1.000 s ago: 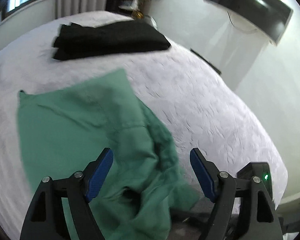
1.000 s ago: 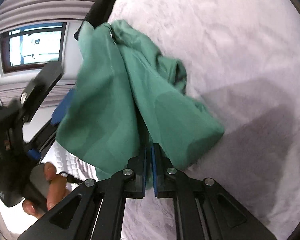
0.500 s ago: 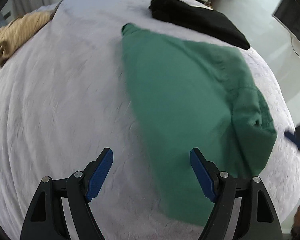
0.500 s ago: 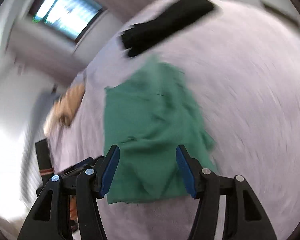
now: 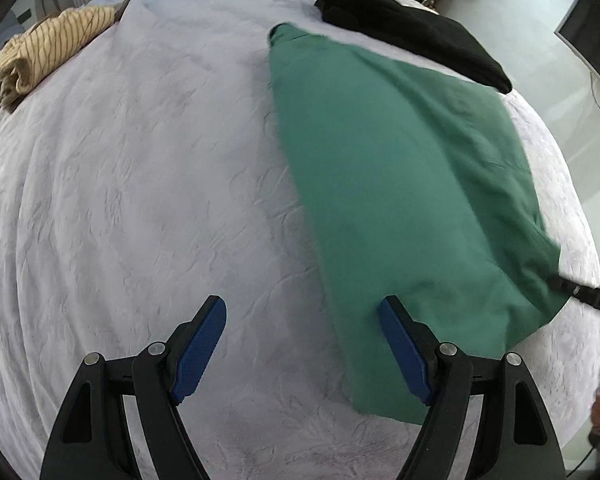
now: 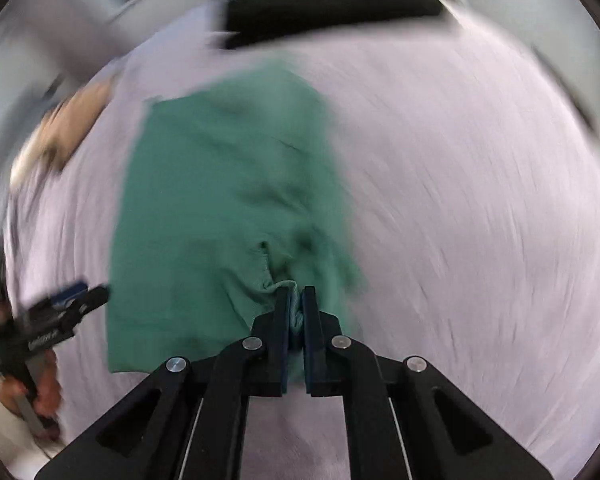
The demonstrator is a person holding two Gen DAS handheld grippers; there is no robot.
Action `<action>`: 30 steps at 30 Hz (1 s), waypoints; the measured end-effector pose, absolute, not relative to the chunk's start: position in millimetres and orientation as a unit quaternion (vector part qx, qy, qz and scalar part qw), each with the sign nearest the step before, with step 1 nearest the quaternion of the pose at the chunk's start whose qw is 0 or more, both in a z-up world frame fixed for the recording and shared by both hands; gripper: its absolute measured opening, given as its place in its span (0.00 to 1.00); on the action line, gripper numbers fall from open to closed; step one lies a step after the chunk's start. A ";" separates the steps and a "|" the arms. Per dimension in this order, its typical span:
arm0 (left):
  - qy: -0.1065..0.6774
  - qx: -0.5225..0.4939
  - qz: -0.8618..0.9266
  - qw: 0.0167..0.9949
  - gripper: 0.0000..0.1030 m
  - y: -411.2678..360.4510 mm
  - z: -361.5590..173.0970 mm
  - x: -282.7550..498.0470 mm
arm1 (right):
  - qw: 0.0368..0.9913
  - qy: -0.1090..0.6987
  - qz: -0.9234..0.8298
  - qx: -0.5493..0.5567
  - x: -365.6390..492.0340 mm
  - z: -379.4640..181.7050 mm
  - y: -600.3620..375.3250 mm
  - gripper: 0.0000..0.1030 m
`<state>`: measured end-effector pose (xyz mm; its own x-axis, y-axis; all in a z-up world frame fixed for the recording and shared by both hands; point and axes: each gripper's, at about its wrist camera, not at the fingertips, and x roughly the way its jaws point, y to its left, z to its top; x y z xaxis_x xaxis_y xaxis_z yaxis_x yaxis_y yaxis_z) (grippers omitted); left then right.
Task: Fold large clothes
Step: 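Press and smooth the folded jacket edge with the right tool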
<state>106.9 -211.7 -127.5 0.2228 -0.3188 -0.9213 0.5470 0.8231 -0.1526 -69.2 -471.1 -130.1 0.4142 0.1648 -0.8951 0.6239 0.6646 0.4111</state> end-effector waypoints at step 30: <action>0.550 0.120 -0.312 0.765 0.96 -223.4 -144.5 87.0 | 0.743 0.485 -0.077 0.454 44.5 -168.4 -535.1 0.04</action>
